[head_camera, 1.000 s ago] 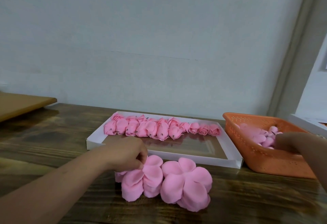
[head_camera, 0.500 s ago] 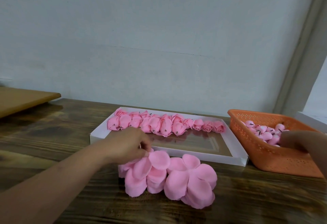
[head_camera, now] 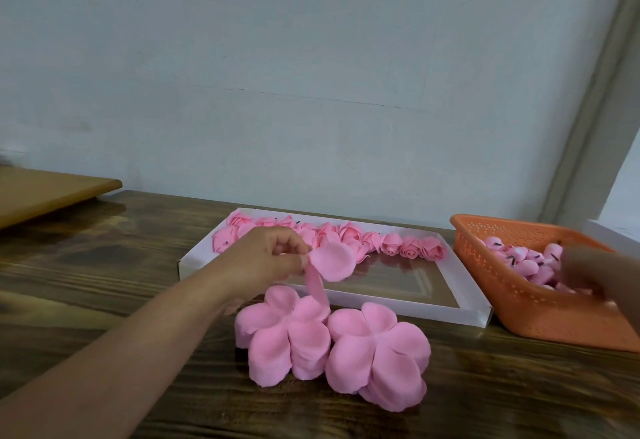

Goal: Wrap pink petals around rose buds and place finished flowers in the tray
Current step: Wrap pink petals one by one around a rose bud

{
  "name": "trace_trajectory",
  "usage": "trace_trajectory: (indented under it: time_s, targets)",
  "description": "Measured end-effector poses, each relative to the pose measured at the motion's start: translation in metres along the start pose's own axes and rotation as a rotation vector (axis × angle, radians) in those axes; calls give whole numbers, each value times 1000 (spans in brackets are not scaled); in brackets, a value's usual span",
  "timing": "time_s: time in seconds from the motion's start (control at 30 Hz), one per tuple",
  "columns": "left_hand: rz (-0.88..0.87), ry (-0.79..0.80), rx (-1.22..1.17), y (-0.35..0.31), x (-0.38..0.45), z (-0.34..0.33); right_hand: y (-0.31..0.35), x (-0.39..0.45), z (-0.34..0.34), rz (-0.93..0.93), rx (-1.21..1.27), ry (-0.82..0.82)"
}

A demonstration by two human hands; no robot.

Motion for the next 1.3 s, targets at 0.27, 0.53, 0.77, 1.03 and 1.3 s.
trace_trajectory:
  time_s: [0.27, 0.53, 0.77, 1.03, 1.3]
  targets:
    - [31, -61, -172, -7, 9, -17, 30, -16, 72, 79, 461, -535]
    - [-17, -92, -195, -23, 16, -35, 143, -117, 63, 671, 1121, 145]
    - [-36, -140, -183, -31, 13, -44, 182, -153, 31, 685, 1221, 366]
    - [478, 234, -955, -24, 7, -64, 184, -149, 41, 730, 1555, 248]
    - [305, 123, -1099, -35, 12, -69, 180, -150, 35, 742, 1488, 212]
Point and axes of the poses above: each hand's wrist, its own x-axis towards the middle knuckle, its own z-axis out of the back of the hand, y = z × x, the point moved 3 cm from there along x, towards the middle knuckle, and after that the axes turned 8 degrees about x, right-handed, at the moved point
